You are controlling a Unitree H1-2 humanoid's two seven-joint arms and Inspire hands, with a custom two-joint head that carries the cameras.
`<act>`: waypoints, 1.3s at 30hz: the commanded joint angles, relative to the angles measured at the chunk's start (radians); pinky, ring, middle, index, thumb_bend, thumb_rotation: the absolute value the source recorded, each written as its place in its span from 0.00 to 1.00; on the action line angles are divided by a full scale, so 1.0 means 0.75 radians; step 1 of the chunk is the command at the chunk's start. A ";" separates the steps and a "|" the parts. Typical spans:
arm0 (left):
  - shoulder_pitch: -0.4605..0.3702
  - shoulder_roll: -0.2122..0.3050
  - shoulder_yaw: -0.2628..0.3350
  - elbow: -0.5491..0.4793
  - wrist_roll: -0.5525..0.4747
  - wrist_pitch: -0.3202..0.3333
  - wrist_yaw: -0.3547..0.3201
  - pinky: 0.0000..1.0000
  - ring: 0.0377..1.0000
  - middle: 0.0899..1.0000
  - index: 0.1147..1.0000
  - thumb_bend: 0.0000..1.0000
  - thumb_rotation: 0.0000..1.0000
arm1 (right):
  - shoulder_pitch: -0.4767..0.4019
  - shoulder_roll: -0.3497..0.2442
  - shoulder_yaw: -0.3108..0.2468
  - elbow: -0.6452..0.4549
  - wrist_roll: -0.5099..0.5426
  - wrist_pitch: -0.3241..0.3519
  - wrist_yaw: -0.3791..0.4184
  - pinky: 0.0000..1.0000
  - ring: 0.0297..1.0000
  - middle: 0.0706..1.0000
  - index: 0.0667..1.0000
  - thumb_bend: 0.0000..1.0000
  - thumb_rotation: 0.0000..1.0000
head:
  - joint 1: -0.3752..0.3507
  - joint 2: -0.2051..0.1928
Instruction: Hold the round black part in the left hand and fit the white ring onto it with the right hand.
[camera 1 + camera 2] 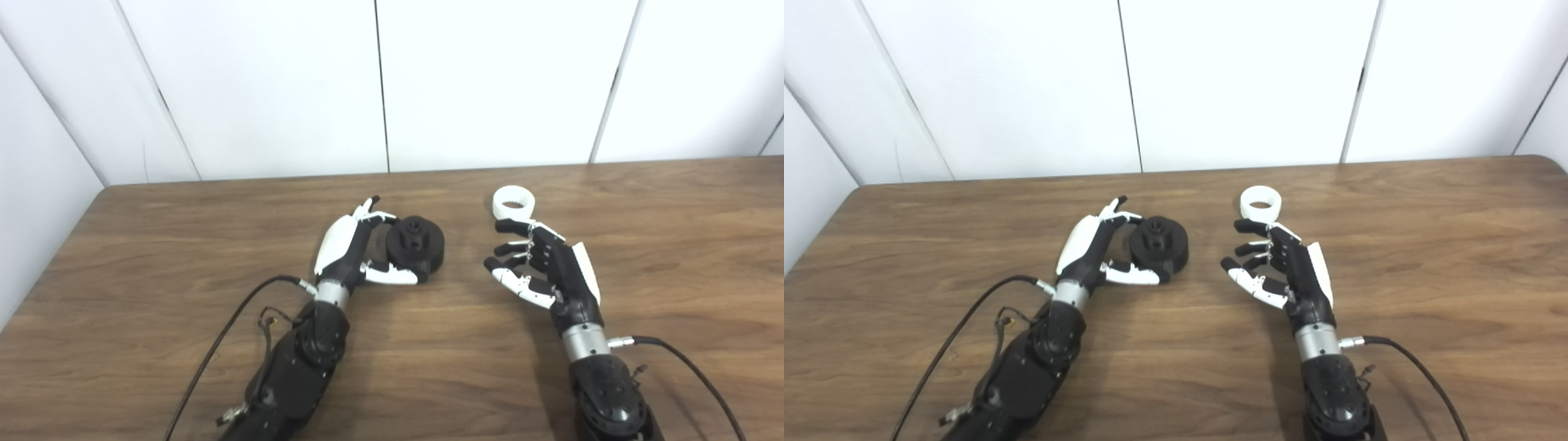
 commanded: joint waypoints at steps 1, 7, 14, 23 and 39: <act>0.033 0.027 -0.023 -0.074 0.061 0.027 -0.041 1.00 1.00 1.00 0.56 0.94 0.24 | -0.019 -0.017 -0.006 -0.047 -0.021 -0.014 -0.002 0.47 0.58 0.71 0.65 0.51 0.05 | 0.003 0.002; 0.148 0.042 -0.043 -0.266 0.089 0.045 -0.095 1.00 1.00 1.00 0.55 0.96 0.23 | -0.020 -0.026 -0.011 -0.050 -0.027 -0.024 -0.003 0.46 0.57 0.71 0.66 0.50 0.03 | 0.010 0.004; 0.258 0.048 -0.049 -0.432 0.097 0.042 -0.160 1.00 1.00 1.00 0.55 0.99 0.26 | -0.019 -0.022 -0.011 -0.045 -0.022 -0.026 -0.004 0.47 0.57 0.71 0.67 0.51 0.02 | 0.017 0.004; 0.338 0.037 -0.036 -0.527 0.105 0.076 -0.229 1.00 1.00 1.00 0.55 0.99 0.26 | -0.027 -0.029 -0.007 -0.032 -0.017 -0.046 0.003 0.46 0.57 0.72 0.67 0.50 0.02 | 0.014 0.009; 0.356 0.089 0.039 -0.535 0.050 0.013 -0.275 1.00 1.00 1.00 0.56 0.97 0.23 | -0.025 0.061 0.030 -0.033 -0.101 0.006 -0.046 0.48 0.60 0.72 0.67 0.52 0.06 | -0.310 -0.035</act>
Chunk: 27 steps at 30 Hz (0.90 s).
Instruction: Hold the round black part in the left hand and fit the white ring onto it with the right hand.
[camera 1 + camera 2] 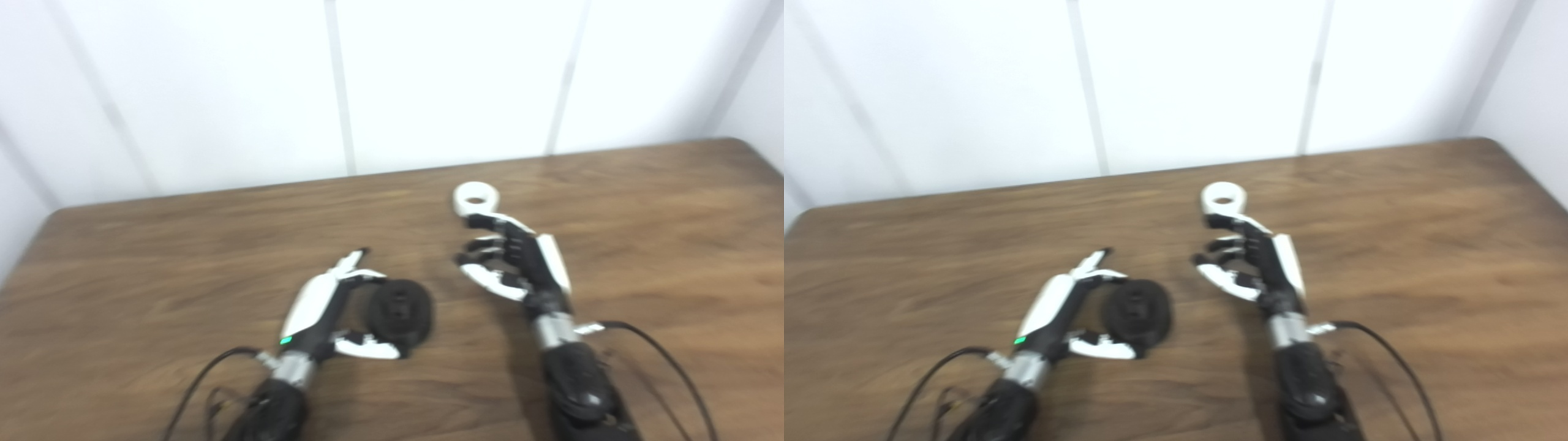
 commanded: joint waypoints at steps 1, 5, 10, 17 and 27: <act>0.002 0.025 0.011 -0.023 0.007 -0.021 -0.015 1.00 1.00 1.00 0.57 0.97 0.23 | -0.032 0.013 0.010 -0.027 -0.025 -0.016 -0.019 0.48 0.60 0.72 0.67 0.52 0.07 | -0.001 -0.001; 0.003 0.026 0.016 -0.021 0.010 -0.018 -0.019 1.00 1.00 1.00 0.57 0.97 0.24 | -0.033 0.020 0.007 -0.025 -0.013 -0.023 -0.016 0.48 0.60 0.73 0.67 0.53 0.05 | 0.005 -0.001; 0.003 0.020 0.020 -0.025 0.018 -0.005 -0.025 1.00 1.00 1.00 0.57 0.97 0.23 | -0.043 0.003 0.007 -0.010 -0.047 -0.036 -0.032 0.50 0.61 0.72 0.68 0.54 0.09 | 0.017 -0.004; 0.002 0.016 0.020 -0.021 0.025 -0.017 -0.019 1.00 1.00 1.00 0.56 0.97 0.22 | -0.084 -0.035 0.003 0.026 -0.124 -0.052 -0.082 0.62 0.74 0.75 0.68 0.58 0.15 | 0.024 -0.010; 0.004 0.009 0.018 -0.011 0.031 -0.022 -0.010 1.00 1.00 1.00 0.56 0.97 0.23 | -0.197 -0.151 0.009 -0.017 -0.287 0.206 -0.038 0.81 0.90 0.90 0.78 0.65 0.41 | 0.042 -0.021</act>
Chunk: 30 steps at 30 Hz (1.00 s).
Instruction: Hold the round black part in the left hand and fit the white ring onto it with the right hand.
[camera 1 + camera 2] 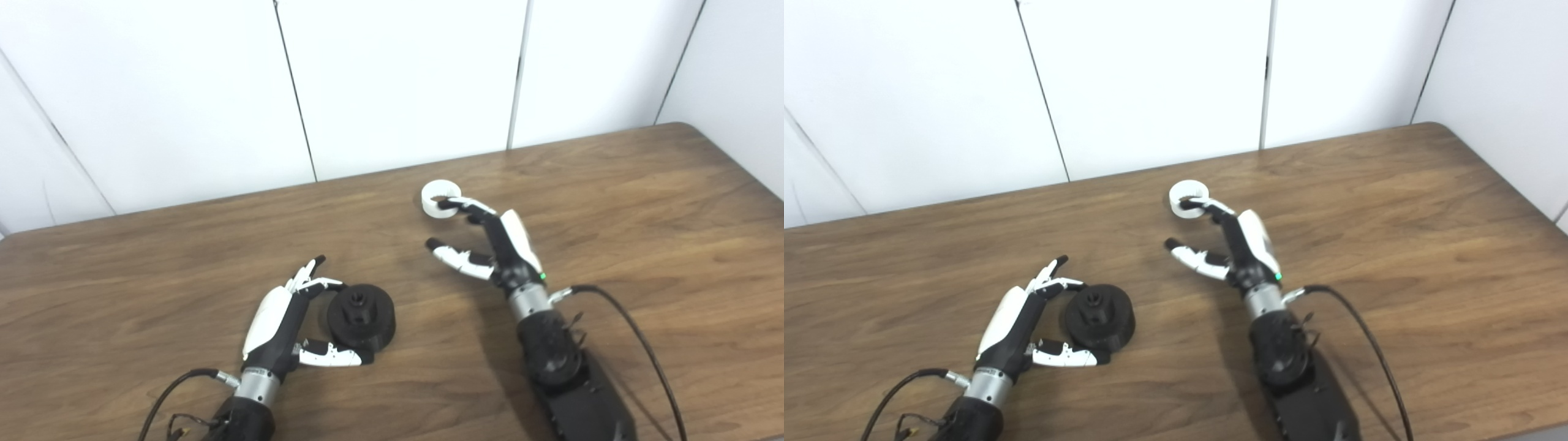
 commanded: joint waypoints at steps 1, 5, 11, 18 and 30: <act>-0.006 0.007 0.000 -0.004 0.031 -0.014 0.008 1.00 1.00 1.00 0.56 0.97 0.23 | -0.088 -0.008 0.005 -0.034 -0.007 -0.004 0.005 0.80 0.90 0.90 0.77 0.65 0.41 | 0.003 0.001; -0.005 0.007 -0.004 -0.007 0.044 0.001 0.006 1.00 1.00 1.00 0.56 0.97 0.23 | -0.147 -0.050 0.012 -0.023 -0.032 0.016 0.018 0.78 0.90 0.91 0.79 0.67 0.45 | 0.007 0.001; -0.001 0.002 -0.001 0.002 0.035 -0.003 0.007 1.00 1.00 1.00 0.56 0.97 0.23 | -0.227 -0.099 0.019 0.016 -0.062 0.063 0.046 0.81 0.93 0.94 0.80 0.73 0.48 | 0.014 -0.008; 0.005 -0.002 -0.004 0.009 0.048 -0.019 0.035 1.00 1.00 1.00 0.55 0.96 0.24 | -0.371 -0.207 0.090 0.149 -0.141 0.127 0.135 0.99 1.00 1.00 0.86 0.81 0.57 | 0.028 -0.012; 0.004 -0.007 -0.007 0.005 0.053 -0.008 0.029 1.00 1.00 1.00 0.56 0.96 0.23 | -0.602 -0.306 0.256 0.444 -0.253 0.122 0.218 1.00 1.00 1.00 0.93 0.94 0.64 | 0.047 -0.016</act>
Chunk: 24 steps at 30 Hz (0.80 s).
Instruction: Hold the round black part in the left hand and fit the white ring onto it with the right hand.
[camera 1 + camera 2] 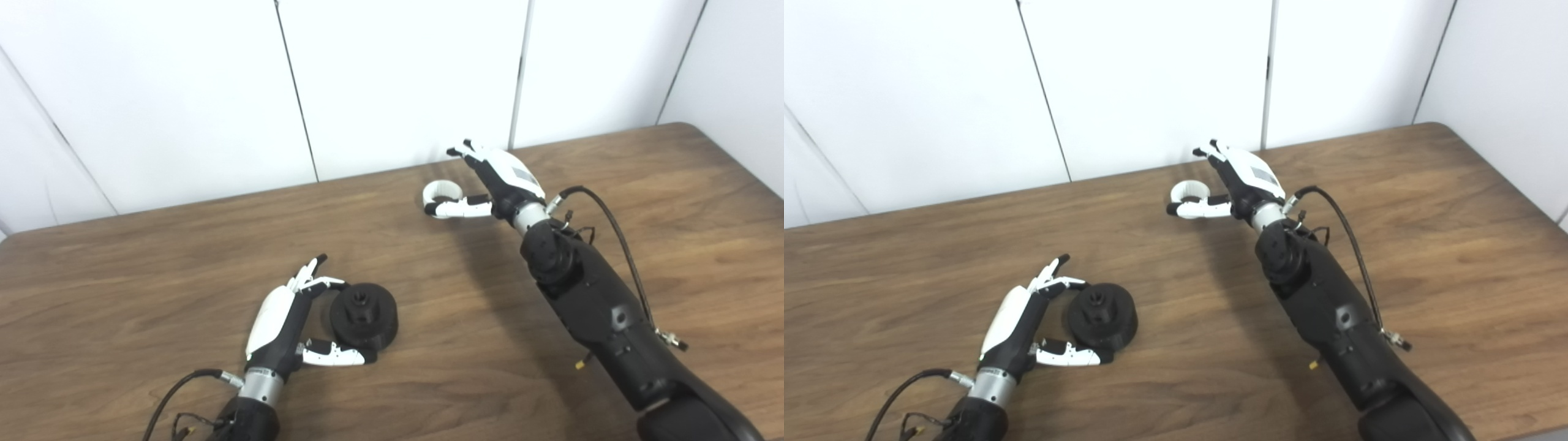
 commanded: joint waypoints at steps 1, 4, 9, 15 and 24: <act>-0.001 0.003 -0.005 0.005 0.030 -0.007 0.003 1.00 1.00 1.00 0.56 0.96 0.23 | -0.130 -0.046 0.016 0.031 -0.019 -0.052 0.005 1.00 1.00 1.00 0.94 0.95 0.64 | 0.003 -0.001; 0.000 0.002 -0.006 0.007 0.034 -0.011 0.009 1.00 1.00 1.00 0.56 0.96 0.22 | -0.188 -0.060 0.042 0.133 -0.012 -0.082 0.021 1.00 1.00 1.00 0.96 0.98 0.64 | 0.007 -0.001; 0.003 -0.002 -0.007 0.000 0.035 -0.004 0.004 1.00 1.00 1.00 0.56 0.96 0.23 | -0.257 -0.072 0.102 0.273 -0.035 -0.103 0.038 1.00 1.00 1.00 0.96 1.00 0.69 | 0.022 0.001; 0.006 -0.011 -0.006 -0.013 0.029 0.007 -0.002 1.00 1.00 1.00 0.55 0.96 0.22 | -0.307 -0.051 0.165 0.406 -0.056 -0.094 0.033 1.00 1.00 1.00 0.96 1.00 0.70 | 0.032 0.001; 0.012 -0.021 -0.011 -0.024 0.040 0.016 -0.001 1.00 1.00 1.00 0.55 0.96 0.22 | -0.348 -0.021 0.201 0.542 -0.067 -0.118 -0.012 1.00 1.00 1.00 0.94 1.00 0.65 | 0.045 0.007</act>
